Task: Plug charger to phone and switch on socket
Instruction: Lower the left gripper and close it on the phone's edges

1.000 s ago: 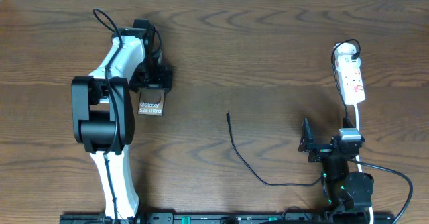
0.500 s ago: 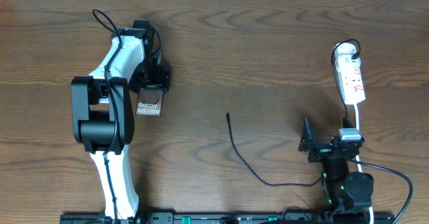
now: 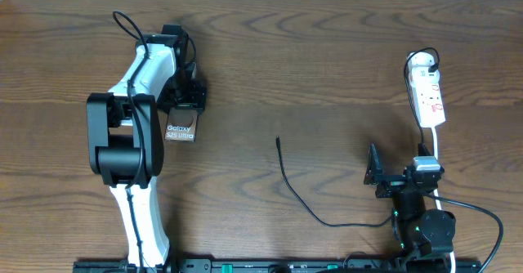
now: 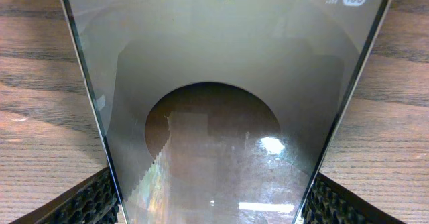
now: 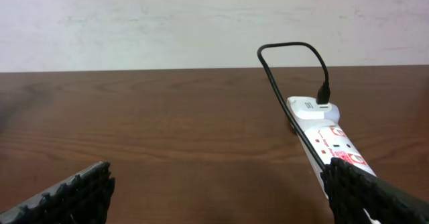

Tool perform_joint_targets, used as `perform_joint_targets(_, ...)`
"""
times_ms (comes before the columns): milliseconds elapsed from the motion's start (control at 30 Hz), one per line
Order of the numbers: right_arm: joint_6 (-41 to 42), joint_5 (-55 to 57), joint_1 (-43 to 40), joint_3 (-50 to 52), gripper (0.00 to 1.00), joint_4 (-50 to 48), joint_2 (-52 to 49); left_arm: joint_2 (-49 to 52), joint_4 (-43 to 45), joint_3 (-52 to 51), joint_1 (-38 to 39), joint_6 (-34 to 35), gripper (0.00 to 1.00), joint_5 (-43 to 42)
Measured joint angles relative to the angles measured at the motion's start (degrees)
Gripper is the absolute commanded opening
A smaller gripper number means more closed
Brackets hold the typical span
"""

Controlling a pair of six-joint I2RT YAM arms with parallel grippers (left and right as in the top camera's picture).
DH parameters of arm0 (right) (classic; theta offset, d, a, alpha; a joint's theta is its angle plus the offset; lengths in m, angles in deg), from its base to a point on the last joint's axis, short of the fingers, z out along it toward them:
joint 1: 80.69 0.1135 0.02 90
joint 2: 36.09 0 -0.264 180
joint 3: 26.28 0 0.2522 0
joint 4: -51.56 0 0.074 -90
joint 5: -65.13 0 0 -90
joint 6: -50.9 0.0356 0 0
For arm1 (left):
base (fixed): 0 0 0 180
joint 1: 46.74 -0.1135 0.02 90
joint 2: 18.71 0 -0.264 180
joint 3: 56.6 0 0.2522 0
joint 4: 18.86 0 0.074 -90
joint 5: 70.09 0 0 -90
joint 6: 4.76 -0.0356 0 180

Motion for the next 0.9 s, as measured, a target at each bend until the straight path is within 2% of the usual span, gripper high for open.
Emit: perform_joint_targets(900,0.0,0.0,0.0,0.0,0.99,0.0,0.0,0.0,0.0,0.0,0.0,0.0,0.76,0.0)
